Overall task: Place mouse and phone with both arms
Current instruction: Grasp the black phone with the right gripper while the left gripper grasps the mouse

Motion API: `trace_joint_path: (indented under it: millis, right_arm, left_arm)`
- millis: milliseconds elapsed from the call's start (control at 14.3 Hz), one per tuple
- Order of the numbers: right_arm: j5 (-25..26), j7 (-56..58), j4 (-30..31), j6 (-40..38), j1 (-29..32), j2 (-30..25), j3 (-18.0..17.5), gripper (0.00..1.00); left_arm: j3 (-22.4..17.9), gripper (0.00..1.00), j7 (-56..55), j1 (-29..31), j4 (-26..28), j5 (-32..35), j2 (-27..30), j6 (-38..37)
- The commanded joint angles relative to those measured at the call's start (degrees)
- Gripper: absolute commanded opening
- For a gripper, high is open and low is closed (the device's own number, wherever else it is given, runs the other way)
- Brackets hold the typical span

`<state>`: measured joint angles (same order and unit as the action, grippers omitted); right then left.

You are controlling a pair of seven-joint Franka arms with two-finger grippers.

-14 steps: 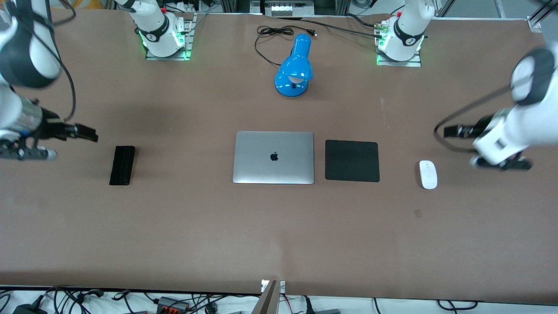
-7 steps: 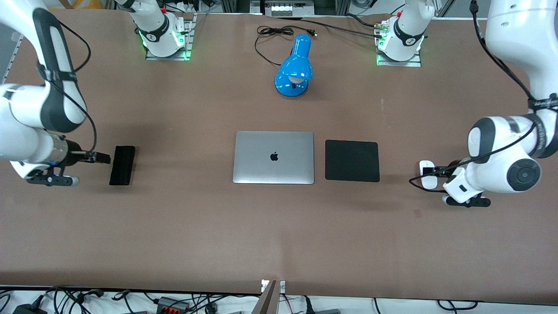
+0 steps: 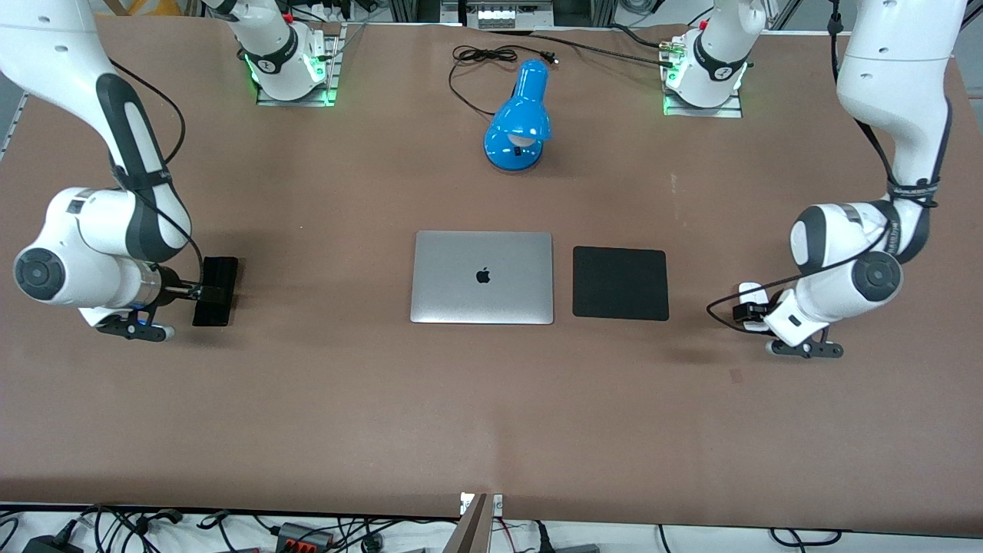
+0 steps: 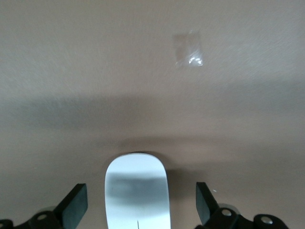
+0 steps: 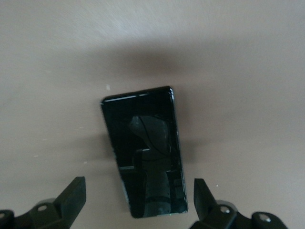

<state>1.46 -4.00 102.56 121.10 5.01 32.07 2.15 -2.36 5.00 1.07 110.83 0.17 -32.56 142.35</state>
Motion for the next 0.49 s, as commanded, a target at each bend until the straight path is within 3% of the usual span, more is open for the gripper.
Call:
trace_joint_path:
  millis: [0, 420]
  right_arm:
    - [1.09, -1.1, 0.18, 1.5, 0.88, 1.33, -0.48, 1.0]
    - [1.0, -0.48, 0.27, 5.46, 0.88, 3.7, -0.56, 1.0]
  left_arm:
    - [-0.01, 1.0, 1.06, 0.25, 6.58, 0.98, 2.24, 7.66]
    - [0.08, 0.97, 0.28, 0.34, 8.08, 0.89, 4.26, 7.59]
